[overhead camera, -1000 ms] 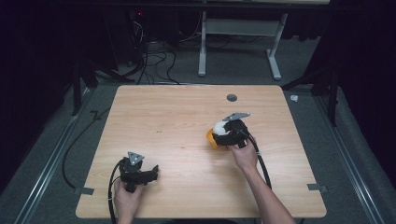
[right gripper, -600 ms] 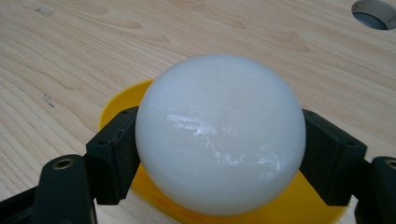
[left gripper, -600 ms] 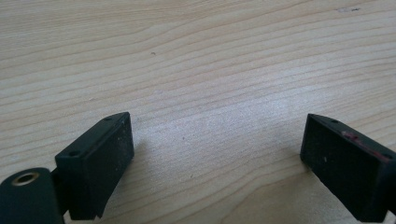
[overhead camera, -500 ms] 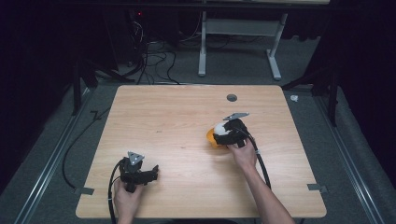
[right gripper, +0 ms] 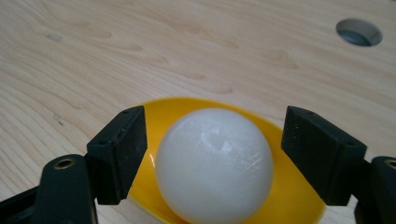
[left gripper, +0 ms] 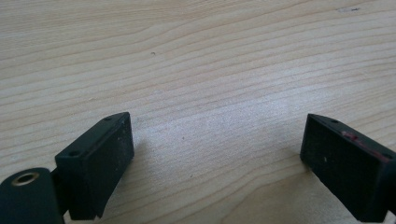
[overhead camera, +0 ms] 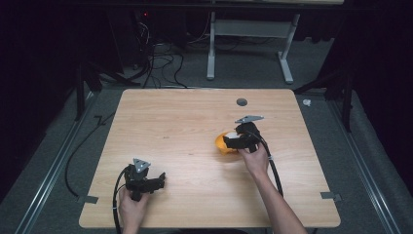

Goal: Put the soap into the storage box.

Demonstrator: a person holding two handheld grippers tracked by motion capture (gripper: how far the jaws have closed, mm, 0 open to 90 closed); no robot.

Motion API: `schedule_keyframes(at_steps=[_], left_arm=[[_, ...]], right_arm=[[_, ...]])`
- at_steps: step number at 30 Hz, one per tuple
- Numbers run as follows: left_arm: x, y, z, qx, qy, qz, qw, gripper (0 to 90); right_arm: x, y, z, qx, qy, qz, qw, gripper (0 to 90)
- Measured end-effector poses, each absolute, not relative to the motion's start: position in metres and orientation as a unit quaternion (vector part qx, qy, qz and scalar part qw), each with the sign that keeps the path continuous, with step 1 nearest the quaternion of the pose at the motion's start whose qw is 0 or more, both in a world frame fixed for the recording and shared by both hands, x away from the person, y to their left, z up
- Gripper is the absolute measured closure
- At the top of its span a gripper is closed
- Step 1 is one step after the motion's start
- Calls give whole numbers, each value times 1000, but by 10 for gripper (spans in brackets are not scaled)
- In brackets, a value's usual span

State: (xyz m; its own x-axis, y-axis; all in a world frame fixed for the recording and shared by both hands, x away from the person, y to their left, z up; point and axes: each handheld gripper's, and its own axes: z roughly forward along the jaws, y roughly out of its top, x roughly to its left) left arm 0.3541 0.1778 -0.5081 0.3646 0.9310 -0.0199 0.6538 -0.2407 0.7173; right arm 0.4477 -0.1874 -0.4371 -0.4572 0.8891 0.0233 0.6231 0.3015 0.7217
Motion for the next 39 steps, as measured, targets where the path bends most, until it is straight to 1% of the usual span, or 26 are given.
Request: schedule_keyframes(at_steps=[2, 25, 39], left_arm=[[354, 178, -508, 758, 522, 212, 327, 99], [354, 178, -508, 758, 522, 212, 327, 99], [354, 178, -508, 758, 522, 212, 327, 99]], right_arm=[[445, -189, -432, 480, 780, 347, 202, 243], [431, -201, -418, 476, 772, 366, 210, 262], [419, -212, -415, 474, 766, 375, 217, 270]])
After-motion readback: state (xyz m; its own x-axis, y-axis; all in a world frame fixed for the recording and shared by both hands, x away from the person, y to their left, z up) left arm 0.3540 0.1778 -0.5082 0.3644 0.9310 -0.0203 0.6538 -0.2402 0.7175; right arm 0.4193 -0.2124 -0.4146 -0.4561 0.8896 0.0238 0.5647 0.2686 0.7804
